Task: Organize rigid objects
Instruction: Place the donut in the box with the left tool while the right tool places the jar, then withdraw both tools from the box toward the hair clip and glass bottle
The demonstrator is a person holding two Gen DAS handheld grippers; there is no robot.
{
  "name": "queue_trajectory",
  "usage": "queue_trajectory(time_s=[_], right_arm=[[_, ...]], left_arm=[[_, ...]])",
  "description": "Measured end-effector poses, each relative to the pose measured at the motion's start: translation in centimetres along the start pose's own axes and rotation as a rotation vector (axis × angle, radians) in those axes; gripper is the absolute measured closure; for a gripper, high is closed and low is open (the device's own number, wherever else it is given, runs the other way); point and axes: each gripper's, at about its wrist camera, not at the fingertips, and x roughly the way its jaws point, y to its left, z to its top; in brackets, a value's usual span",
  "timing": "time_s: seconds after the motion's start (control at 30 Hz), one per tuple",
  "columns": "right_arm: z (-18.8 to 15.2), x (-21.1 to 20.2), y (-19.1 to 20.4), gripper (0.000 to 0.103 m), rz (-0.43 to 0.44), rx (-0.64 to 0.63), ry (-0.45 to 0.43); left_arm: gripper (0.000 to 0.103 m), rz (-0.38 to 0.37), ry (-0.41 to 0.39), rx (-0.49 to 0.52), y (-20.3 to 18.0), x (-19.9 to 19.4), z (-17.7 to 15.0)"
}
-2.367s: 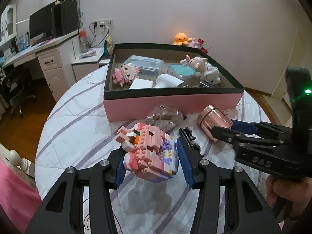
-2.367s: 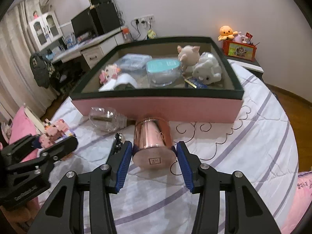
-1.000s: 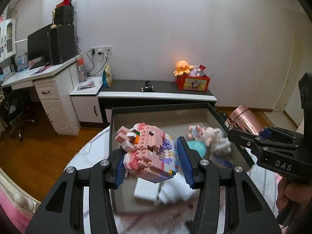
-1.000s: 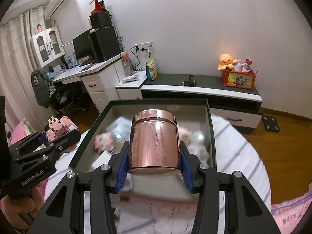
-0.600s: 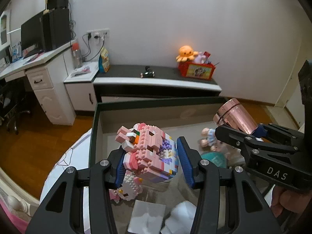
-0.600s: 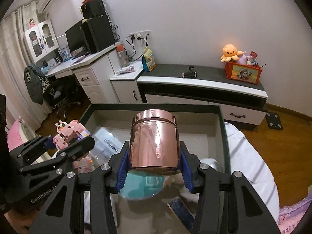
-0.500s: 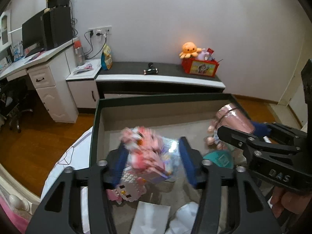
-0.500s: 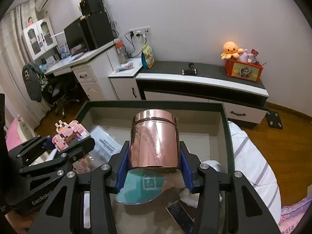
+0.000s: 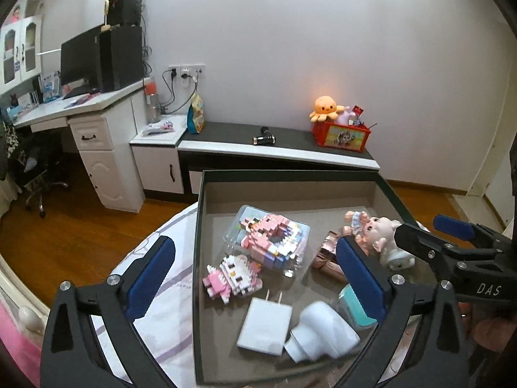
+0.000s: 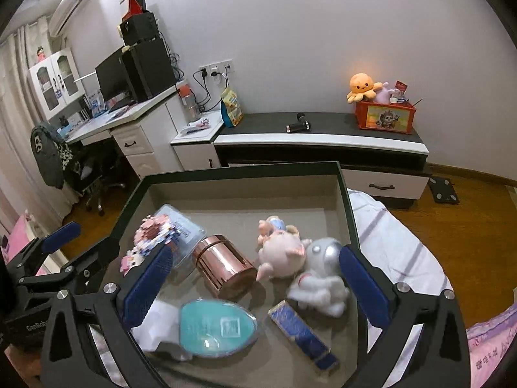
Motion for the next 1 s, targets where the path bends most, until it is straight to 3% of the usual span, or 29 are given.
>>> queue_trajectory(time_s=[0.47,1.0], right_arm=[[-3.1,-8.0,2.0,0.000,-0.022,0.005,-0.117],[-8.9,-16.2,2.7,0.000,-0.077,0.023,-0.218]], left_arm=[[0.001,0.021,-0.062,-0.001,-0.6,-7.7,-2.5],[0.000,0.023,-0.152,0.020,-1.7,-16.9,-6.1]])
